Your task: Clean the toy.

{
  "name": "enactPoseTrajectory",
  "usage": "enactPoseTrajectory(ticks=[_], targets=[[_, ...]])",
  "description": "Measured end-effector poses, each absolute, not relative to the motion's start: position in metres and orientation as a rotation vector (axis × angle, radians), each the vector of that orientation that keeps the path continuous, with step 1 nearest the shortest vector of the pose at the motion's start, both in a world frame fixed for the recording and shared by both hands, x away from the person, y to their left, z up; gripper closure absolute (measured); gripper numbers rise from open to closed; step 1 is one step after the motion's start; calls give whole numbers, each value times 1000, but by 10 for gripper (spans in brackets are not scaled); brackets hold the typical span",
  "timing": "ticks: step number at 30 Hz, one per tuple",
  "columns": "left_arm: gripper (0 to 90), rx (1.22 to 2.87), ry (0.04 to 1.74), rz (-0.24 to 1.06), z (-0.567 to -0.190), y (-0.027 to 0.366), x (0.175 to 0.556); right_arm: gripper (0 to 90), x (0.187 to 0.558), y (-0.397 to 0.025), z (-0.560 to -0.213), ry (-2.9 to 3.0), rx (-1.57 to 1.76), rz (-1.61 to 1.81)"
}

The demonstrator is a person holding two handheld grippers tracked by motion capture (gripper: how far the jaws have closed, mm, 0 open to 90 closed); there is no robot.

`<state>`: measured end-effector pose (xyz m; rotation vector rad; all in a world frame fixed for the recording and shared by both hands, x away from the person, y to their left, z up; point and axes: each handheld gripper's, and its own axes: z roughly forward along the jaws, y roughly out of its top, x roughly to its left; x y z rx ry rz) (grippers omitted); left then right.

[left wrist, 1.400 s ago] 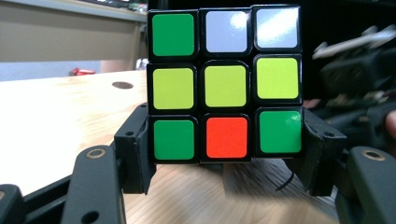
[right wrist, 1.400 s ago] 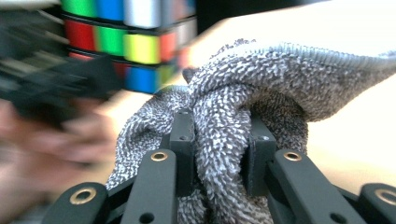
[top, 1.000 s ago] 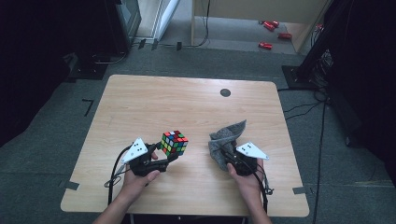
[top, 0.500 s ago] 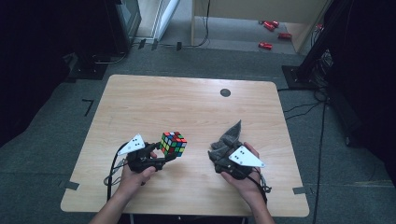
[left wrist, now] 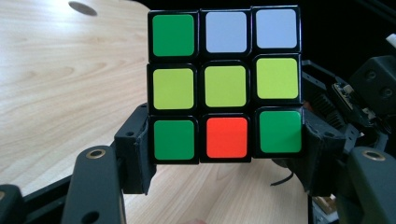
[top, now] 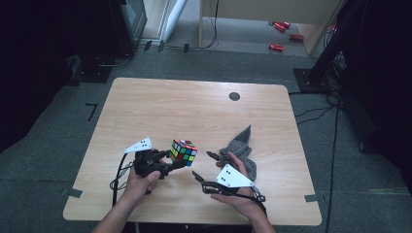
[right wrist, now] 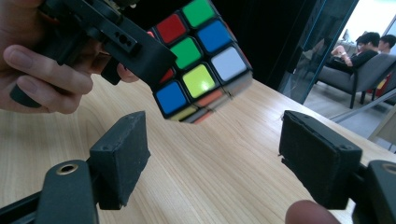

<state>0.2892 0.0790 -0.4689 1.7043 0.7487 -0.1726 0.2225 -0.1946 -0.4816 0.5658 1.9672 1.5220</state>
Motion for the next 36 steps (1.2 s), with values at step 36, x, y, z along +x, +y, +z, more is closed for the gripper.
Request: enactPoseTrajectory(ticks=[36], targets=[[298,1765,715,-241,-470,59,286,334,221,-183,-496,1980,490,1307]])
